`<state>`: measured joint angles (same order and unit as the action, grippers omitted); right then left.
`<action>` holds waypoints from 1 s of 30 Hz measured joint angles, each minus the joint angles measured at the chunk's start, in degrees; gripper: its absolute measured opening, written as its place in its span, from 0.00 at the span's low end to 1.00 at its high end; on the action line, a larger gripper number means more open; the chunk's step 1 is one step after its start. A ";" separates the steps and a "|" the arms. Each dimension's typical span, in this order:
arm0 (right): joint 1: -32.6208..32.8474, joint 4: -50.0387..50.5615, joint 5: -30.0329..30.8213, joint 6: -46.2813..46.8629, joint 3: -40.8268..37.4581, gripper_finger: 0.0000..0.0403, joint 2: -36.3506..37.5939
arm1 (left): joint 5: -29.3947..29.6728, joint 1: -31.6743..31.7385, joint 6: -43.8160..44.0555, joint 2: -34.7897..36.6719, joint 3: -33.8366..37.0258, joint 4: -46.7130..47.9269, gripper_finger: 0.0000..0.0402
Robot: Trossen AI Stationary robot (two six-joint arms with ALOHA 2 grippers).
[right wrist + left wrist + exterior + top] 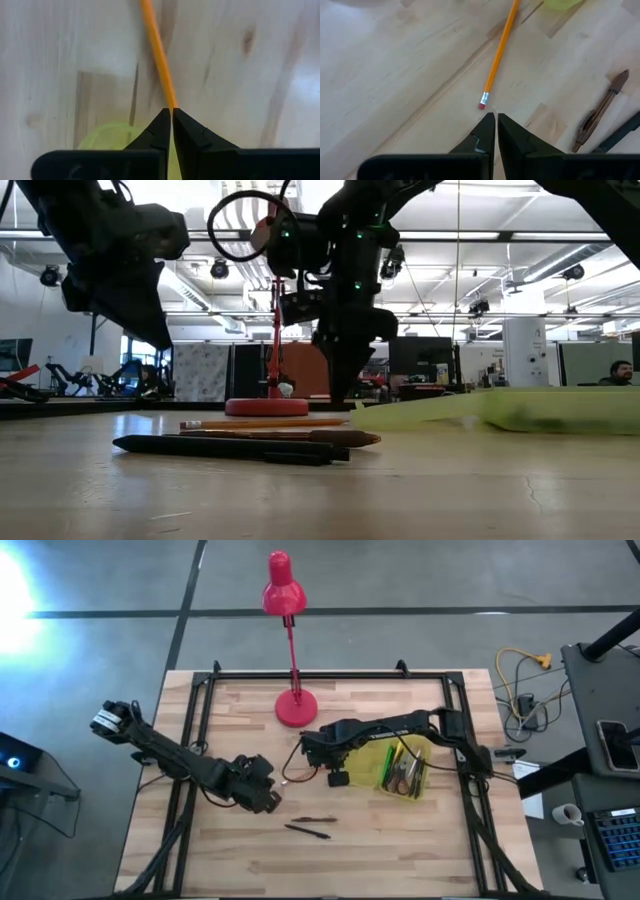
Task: Pick & place school supplies into a supply box
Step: Put the orange pencil into the yellow supply box
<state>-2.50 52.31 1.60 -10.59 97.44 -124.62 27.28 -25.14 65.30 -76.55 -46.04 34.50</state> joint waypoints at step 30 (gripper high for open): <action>-0.59 -2.33 -0.54 2.58 -2.73 0.03 -1.28 | 4.53 -1.21 -0.22 0.00 0.02 0.20 0.01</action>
<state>-3.09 49.98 1.06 -8.01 94.72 -125.90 31.81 -26.35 65.08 -76.55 -46.02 34.70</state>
